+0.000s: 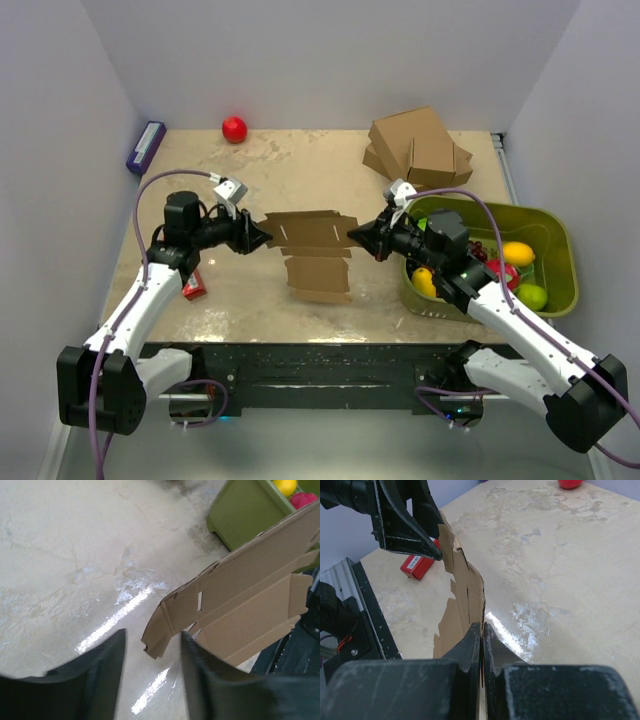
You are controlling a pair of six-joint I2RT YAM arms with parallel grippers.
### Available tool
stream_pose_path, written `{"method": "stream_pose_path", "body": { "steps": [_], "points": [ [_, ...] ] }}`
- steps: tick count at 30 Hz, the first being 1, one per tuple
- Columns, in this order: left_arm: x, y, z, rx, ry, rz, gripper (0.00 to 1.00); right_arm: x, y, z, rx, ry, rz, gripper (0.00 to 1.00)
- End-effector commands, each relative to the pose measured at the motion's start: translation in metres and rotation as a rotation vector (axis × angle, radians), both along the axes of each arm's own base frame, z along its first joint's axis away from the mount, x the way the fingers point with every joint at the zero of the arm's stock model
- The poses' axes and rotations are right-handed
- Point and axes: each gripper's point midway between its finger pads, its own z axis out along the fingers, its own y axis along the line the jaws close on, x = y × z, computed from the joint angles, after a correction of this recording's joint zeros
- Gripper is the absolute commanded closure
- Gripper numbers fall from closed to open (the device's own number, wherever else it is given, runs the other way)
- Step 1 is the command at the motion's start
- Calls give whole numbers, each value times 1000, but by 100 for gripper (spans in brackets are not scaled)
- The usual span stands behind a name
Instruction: Fold the paper box
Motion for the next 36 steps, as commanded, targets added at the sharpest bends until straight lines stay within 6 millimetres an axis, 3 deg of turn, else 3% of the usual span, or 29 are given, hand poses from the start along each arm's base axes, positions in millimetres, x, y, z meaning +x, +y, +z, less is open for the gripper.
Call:
{"method": "stream_pose_path", "body": {
  "steps": [1, 5, 6, 7, 11, 13, 14, 15, 16, 18, 20, 22, 23, 25, 26, 28, 29, 30, 33, 36],
  "points": [
    [-7, -14, 16, -82, -44, -102, 59, -5, 1, 16, 32, -18, 24, 100],
    [-10, -15, 14, -91, -31, -114, 81, -5, 1, 14, 25, -13, 20, 100],
    [-12, -16, 14, -96, -26, -120, 93, -4, 0, 12, 20, -12, 16, 100],
    [-9, -17, 19, -99, -60, -124, 99, -2, 0, 11, 18, -9, 6, 100],
    [-8, -13, 14, -83, -60, -88, 100, 18, -14, 2, 4, 53, -145, 96],
    [-6, -14, 14, -56, -82, -41, 100, 28, -21, -1, 14, 106, -231, 79],
    [-6, -15, 12, -47, -75, -10, 100, 30, -25, -5, 11, 140, -272, 61],
    [3, -11, 10, -9, -86, 73, 100, 38, -36, -8, 8, 161, -359, 52],
    [-5, -23, 9, 3, -87, 56, 100, 40, -39, -10, 31, 205, -399, 43],
    [0, -22, 8, 21, -80, 139, 100, 44, -53, -17, 33, 254, -503, 25],
    [-4, -20, -7, -7, -21, 200, 100, 42, -64, -21, 89, 331, -592, 17],
    [1, -16, -13, -28, -28, 267, 100, 39, -68, -23, 149, 383, -635, 15],
    [-2, -14, -25, -30, 0, 284, 100, 35, -69, -18, 185, 387, -638, 15],
    [0, -16, -27, -32, -22, 298, 100, 31, -69, -24, 256, 435, -652, 14],
    [-1, -16, -31, -21, -29, 299, 100, 30, -63, -14, 317, 429, -616, 14],
    [2, -19, -32, -3, -50, 298, 100, 23, -53, -21, 411, 504, -574, 16],
    [3, -20, -33, 12, -62, 296, 100, 21, -41, -10, 475, 502, -508, 17],
    [4, -20, -34, 21, -71, 297, 100, 21, -36, -23, 478, 539, -505, 18],
    [5, -25, -38, 48, -101, 291, 100, 26, -21, -35, 507, 606, -505, 19],
    [4, -31, -43, 82, -122, 273, 100, 32, -2, -31, 545, 638, -466, 19]
  ]
}}
